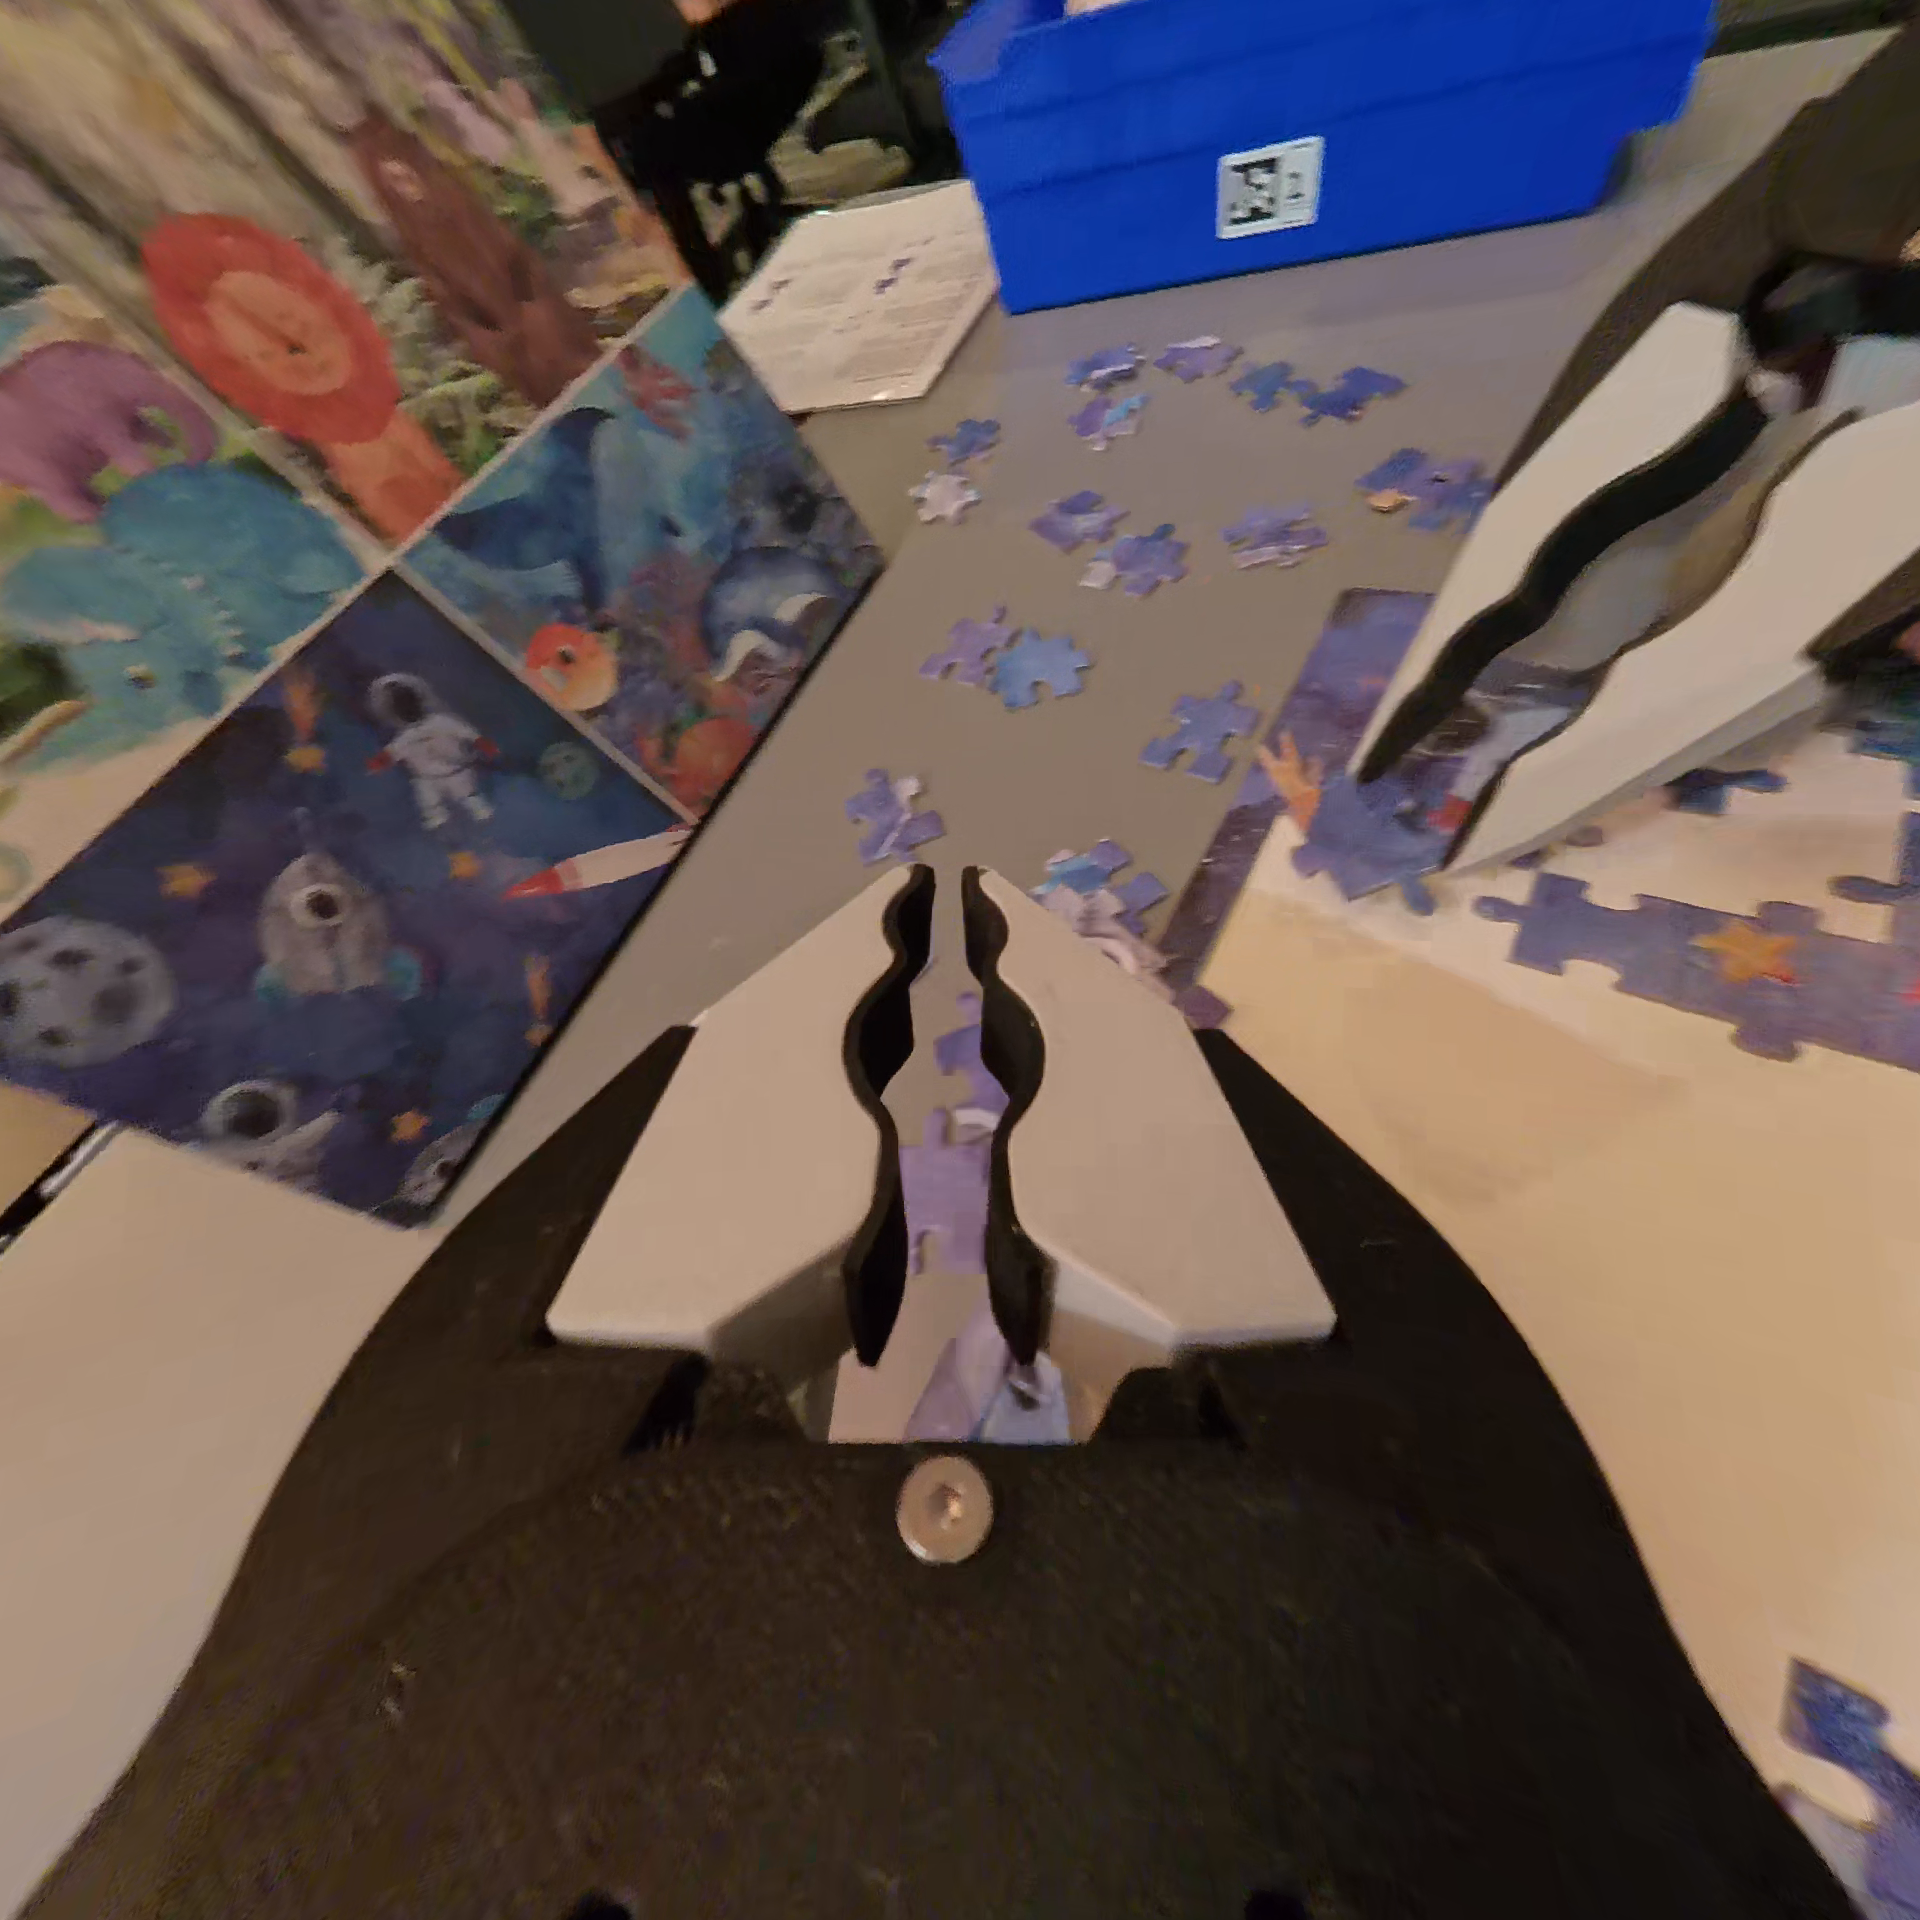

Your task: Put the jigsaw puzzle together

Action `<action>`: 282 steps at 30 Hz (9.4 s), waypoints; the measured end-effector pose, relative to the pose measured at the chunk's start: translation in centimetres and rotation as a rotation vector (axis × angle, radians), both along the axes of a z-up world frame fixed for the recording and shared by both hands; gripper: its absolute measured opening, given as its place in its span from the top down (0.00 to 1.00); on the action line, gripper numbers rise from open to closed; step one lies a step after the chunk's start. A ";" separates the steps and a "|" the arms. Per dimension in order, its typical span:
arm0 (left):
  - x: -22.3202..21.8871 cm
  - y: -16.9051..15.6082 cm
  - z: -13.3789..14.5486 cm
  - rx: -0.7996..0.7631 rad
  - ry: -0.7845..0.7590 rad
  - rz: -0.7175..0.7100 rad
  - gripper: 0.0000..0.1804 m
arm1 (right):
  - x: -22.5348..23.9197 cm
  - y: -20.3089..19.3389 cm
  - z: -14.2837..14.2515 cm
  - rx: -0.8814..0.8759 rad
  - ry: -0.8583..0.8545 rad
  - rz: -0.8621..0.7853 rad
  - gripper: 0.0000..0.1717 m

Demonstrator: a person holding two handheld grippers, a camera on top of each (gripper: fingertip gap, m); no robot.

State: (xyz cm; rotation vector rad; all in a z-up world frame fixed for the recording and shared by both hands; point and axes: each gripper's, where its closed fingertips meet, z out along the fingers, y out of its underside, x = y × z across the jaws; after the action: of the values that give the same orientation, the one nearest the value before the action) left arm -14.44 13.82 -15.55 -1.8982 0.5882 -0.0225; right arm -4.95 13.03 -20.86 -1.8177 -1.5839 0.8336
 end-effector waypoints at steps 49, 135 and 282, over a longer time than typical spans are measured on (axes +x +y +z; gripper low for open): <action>8.0 -1.7 -5.2 -0.253 0.031 -0.245 0.86 | -0.5 0.4 -1.3 0.086 -0.041 0.683 0.83; 7.5 -1.4 -6.4 -0.276 0.126 -0.202 0.85 | 2.0 1.6 0.3 0.104 0.041 0.600 0.89; -14.9 -3.1 1.0 0.082 -0.111 0.417 0.98 | 10.1 17.9 9.1 0.359 0.427 -0.236 0.81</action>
State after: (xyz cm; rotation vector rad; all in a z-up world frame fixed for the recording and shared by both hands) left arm -29.30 10.75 -14.54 -1.8925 0.1095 0.1627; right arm 5.13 30.93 -11.76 -1.4209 -1.1358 0.7141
